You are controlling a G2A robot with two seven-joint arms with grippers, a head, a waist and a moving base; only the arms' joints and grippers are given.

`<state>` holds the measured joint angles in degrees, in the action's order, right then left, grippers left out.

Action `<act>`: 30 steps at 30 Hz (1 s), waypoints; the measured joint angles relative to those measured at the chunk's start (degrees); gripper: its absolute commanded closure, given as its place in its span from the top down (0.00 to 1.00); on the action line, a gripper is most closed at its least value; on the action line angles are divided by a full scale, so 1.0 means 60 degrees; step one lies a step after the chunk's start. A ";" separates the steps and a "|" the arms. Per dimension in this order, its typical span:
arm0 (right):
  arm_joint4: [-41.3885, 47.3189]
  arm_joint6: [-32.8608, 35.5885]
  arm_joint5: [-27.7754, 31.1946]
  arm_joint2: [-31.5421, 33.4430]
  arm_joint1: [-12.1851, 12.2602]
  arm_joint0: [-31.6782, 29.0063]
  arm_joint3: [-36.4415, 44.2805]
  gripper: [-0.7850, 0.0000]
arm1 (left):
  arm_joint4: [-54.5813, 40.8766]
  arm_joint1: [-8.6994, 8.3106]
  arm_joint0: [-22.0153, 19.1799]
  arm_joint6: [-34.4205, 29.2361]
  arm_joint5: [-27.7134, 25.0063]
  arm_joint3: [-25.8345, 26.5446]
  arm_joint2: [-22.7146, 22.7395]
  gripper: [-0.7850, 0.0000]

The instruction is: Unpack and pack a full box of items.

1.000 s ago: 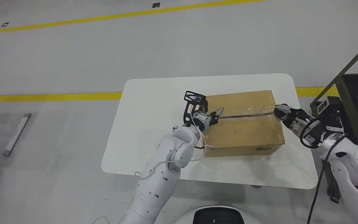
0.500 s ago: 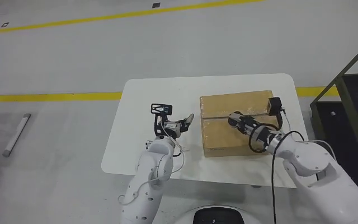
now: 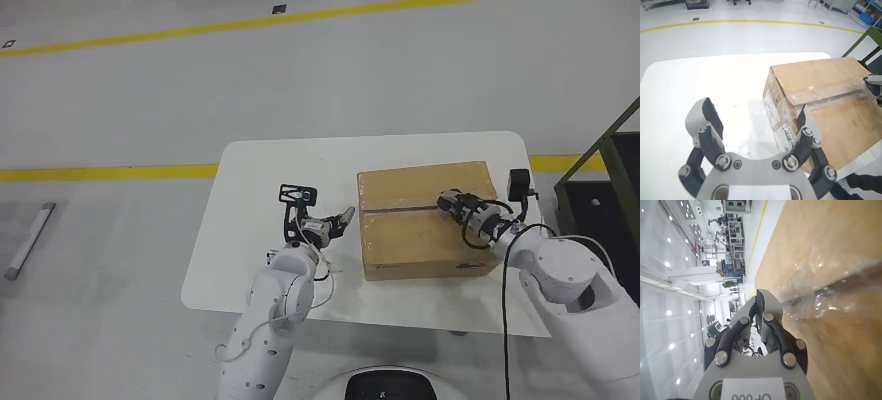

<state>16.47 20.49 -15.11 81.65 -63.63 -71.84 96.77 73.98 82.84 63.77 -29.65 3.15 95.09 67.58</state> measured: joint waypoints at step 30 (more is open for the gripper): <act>0.0254 0.0604 -0.0472 -0.1425 -0.0201 0.0568 0.0983 0.00 | 0.0392 -0.0043 -0.0098 -0.0032 0.0110 -0.0502 0.0158 1.00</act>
<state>18.00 24.12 -17.94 73.10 -64.83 -68.43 102.67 76.34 82.58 63.19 -29.84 3.81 92.08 68.53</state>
